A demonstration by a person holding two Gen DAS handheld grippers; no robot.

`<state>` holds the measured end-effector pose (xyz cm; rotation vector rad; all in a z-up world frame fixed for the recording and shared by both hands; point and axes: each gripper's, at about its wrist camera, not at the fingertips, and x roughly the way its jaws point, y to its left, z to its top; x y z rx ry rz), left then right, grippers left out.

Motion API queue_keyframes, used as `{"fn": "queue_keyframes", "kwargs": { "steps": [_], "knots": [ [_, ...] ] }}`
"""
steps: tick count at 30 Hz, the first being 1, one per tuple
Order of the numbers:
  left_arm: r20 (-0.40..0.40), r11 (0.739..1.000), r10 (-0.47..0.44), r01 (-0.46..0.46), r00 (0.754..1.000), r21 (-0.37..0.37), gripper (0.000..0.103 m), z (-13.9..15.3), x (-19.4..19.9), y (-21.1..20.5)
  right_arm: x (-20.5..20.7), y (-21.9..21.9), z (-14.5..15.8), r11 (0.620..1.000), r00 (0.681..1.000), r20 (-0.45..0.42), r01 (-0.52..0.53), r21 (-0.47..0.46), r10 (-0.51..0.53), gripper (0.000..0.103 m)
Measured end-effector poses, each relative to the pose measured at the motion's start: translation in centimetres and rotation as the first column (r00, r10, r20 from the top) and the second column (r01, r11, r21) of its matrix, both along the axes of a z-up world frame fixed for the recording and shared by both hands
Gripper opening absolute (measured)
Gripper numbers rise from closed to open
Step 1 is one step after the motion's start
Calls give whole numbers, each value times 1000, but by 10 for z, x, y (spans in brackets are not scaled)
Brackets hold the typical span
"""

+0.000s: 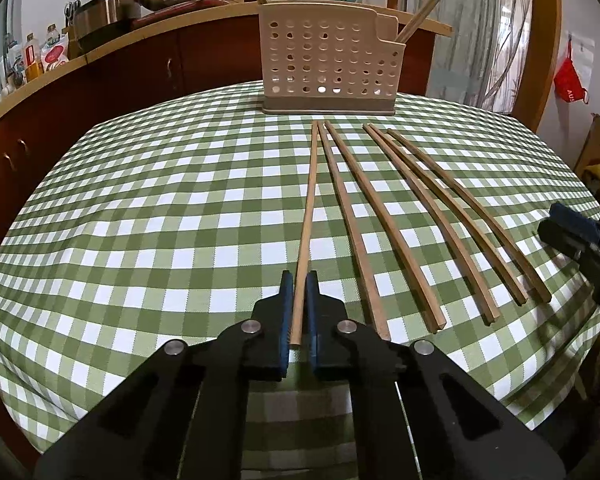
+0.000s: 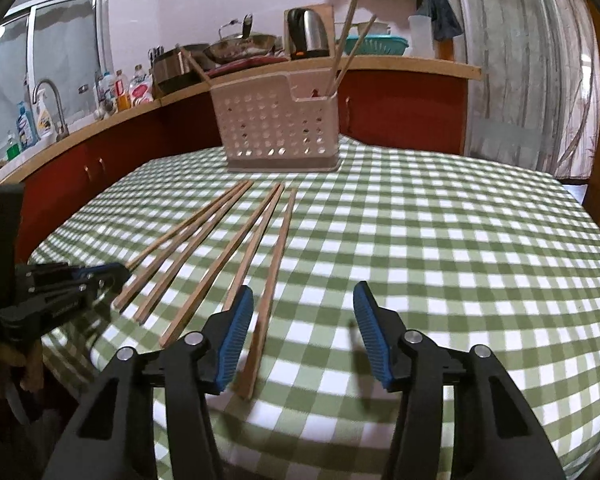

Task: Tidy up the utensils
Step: 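Close the left gripper on a chopstick while the right gripper closes on another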

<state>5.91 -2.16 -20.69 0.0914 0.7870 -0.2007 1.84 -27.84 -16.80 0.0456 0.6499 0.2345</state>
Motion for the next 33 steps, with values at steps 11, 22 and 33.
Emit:
{"fn": "queue_keyframes", "kwargs": {
  "steps": [11, 22, 33],
  "knots": [
    [1, 1000, 5, -5, 1000, -3, 7, 0, -1, 3, -3, 17, -16, 995, 992, -87, -93, -25, 90, 21],
    [0, 1000, 9, -9, 1000, -12, 7, 1, -1, 5, -8, 4, -12, 998, 996, -74, -51, -24, 49, 7],
    [42, 1000, 10, -9, 999, -19, 6, 14, -5, 6, -15, -8, 12, 999, 1000, 10, -8, -38, 9, 7]
  ]
}}
